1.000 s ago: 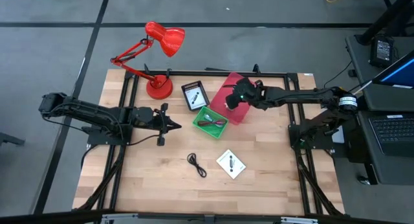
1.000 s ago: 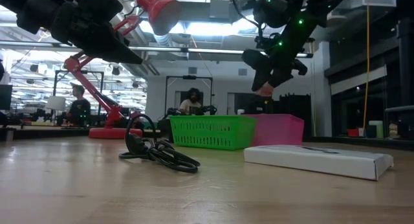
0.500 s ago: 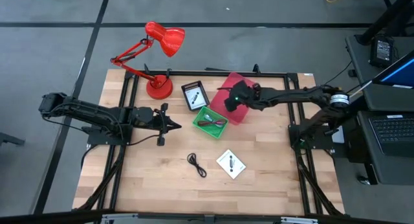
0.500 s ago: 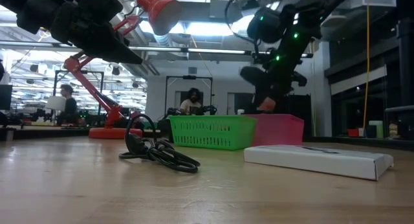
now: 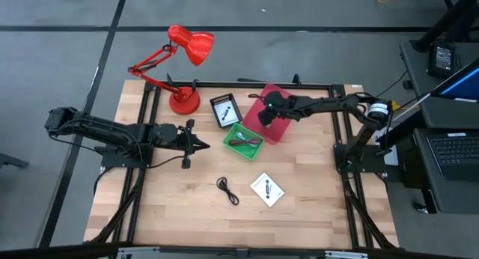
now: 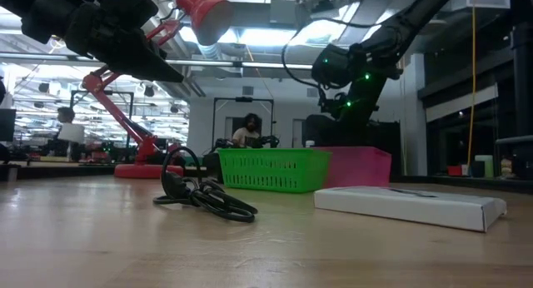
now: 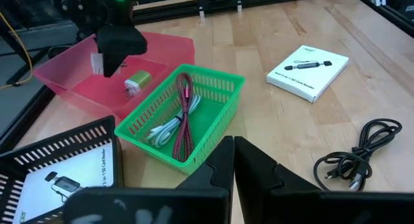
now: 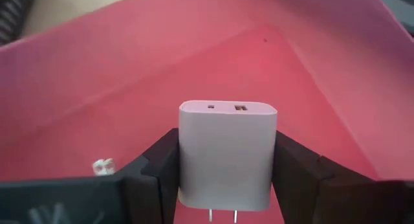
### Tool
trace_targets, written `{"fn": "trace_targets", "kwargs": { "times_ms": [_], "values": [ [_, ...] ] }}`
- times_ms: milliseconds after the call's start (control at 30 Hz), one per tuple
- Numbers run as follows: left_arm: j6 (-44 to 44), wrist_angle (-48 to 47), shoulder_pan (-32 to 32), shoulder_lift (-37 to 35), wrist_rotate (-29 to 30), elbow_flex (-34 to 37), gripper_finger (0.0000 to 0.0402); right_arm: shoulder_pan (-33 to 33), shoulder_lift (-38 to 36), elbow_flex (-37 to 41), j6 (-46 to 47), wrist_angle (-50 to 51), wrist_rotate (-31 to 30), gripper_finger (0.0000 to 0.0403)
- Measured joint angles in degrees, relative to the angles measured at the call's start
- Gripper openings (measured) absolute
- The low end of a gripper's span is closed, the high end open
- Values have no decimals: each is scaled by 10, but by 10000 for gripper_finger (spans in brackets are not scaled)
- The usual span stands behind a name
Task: Pick and place items into bin
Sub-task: Put the white charger adapter into the red bin
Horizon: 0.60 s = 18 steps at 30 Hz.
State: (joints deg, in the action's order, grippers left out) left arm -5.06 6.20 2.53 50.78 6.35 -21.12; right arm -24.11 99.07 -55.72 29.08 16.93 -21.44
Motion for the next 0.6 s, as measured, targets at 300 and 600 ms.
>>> {"fn": "trace_targets", "kwargs": {
  "times_ms": [300, 600],
  "values": [
    [-1, 0, 0, 0, 0, 0, 6, -6, 3, 0, -9, 0, 20, 188],
    [0, 0, 0, 0, 0, 0, 6, -6, 3, 0, -10, 1, 19, 195]
  ]
}}
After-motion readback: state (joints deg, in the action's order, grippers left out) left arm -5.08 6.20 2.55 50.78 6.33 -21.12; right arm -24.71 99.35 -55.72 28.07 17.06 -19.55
